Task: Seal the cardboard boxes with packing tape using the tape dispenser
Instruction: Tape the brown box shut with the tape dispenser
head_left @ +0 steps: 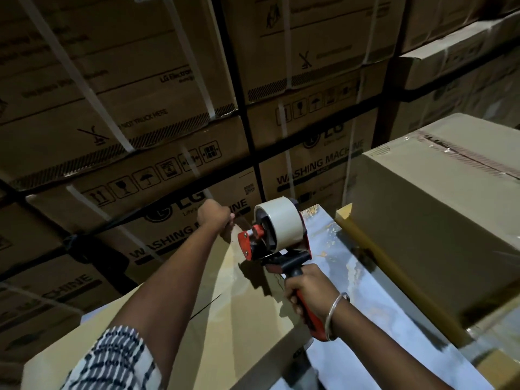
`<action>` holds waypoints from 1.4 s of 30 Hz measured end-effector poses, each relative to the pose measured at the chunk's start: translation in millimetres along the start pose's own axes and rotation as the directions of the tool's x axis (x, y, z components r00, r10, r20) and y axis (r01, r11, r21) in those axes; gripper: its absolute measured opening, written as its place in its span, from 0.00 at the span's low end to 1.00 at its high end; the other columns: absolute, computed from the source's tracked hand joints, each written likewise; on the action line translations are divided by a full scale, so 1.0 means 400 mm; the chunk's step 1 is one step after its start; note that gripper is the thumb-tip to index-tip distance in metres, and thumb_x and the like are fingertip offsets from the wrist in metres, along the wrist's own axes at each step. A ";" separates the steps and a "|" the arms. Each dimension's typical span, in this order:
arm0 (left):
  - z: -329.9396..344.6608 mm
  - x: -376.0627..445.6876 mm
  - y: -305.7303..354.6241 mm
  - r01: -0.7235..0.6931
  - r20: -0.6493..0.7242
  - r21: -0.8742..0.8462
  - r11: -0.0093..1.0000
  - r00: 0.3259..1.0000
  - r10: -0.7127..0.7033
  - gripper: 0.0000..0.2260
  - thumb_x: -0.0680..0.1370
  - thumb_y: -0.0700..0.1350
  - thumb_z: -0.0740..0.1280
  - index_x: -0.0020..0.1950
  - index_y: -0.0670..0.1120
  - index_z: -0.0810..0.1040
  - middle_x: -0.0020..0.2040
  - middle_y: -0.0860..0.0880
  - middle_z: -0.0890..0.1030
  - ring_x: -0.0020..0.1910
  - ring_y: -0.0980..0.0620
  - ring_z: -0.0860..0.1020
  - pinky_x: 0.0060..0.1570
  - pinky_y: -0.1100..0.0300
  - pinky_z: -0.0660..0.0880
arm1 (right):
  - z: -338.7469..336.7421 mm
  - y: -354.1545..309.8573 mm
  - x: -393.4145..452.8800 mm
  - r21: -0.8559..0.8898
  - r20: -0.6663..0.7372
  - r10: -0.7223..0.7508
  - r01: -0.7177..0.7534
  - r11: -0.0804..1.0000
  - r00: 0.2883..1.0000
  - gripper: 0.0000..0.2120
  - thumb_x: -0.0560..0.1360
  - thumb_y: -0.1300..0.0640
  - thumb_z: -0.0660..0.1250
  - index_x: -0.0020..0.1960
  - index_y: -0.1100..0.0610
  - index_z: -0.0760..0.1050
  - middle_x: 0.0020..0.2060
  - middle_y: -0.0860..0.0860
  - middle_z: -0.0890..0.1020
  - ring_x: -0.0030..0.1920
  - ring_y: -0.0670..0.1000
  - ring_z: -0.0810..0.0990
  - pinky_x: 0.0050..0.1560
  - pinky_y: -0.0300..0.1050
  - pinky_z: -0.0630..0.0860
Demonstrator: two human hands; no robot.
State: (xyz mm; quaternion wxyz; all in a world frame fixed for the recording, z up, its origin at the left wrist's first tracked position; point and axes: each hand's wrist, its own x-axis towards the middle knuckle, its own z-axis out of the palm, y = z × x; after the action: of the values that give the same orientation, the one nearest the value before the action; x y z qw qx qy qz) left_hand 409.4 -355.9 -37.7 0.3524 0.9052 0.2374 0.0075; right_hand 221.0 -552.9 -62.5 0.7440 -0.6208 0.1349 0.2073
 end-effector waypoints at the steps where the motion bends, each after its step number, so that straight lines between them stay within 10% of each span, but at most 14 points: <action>1: 0.000 0.007 0.000 0.015 -0.008 -0.030 0.999 1.000 -0.015 0.09 0.77 0.41 0.71 0.39 0.39 0.83 0.32 0.46 0.82 0.31 0.53 0.81 0.26 0.63 0.74 | 0.005 -0.002 0.002 -0.011 -0.001 0.001 -0.001 1.000 1.000 0.15 0.67 0.71 0.62 0.27 0.57 0.65 0.24 0.55 0.65 0.22 0.52 0.61 0.26 0.39 0.56; 13: 0.036 0.088 -0.045 0.009 -0.019 -0.025 1.000 1.000 -0.009 0.09 0.77 0.39 0.70 0.38 0.39 0.85 0.32 0.47 0.84 0.33 0.54 0.83 0.37 0.59 0.81 | 0.039 -0.031 0.024 -0.042 -0.033 0.057 -0.058 0.997 0.998 0.16 0.68 0.69 0.63 0.27 0.56 0.62 0.23 0.53 0.64 0.21 0.52 0.60 0.27 0.40 0.56; 33: 0.063 0.058 -0.057 -0.093 0.035 0.288 0.953 0.996 0.086 0.06 0.74 0.42 0.68 0.38 0.41 0.77 0.39 0.44 0.78 0.32 0.52 0.72 0.26 0.60 0.64 | 0.032 -0.058 0.051 -0.041 -0.015 0.254 -0.254 0.966 0.967 0.15 0.70 0.66 0.62 0.28 0.56 0.62 0.21 0.51 0.64 0.21 0.50 0.60 0.26 0.37 0.56; 39: 0.050 0.042 -0.136 -0.202 -0.028 0.145 0.969 0.978 0.208 0.15 0.79 0.51 0.67 0.62 0.45 0.80 0.56 0.44 0.82 0.52 0.46 0.79 0.44 0.60 0.69 | 0.033 -0.055 0.052 -0.029 -0.020 0.263 -0.263 0.964 0.965 0.15 0.70 0.65 0.62 0.28 0.55 0.62 0.24 0.52 0.64 0.22 0.51 0.60 0.27 0.39 0.56; 42: 0.061 0.032 -0.153 -0.382 -0.081 0.154 0.911 0.914 0.396 0.14 0.81 0.52 0.64 0.59 0.46 0.81 0.55 0.45 0.82 0.53 0.46 0.79 0.46 0.58 0.70 | 0.035 -0.057 0.052 -0.026 -0.016 0.269 -0.269 0.963 0.963 0.15 0.70 0.65 0.62 0.28 0.55 0.62 0.25 0.53 0.64 0.22 0.51 0.59 0.27 0.39 0.56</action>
State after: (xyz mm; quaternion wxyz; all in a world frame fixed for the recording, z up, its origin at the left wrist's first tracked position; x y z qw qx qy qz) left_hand 399.4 -326.7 -97.2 0.2683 0.9542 0.0713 0.1118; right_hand 249.3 -539.7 -49.6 0.6995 -0.6081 0.2194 0.3044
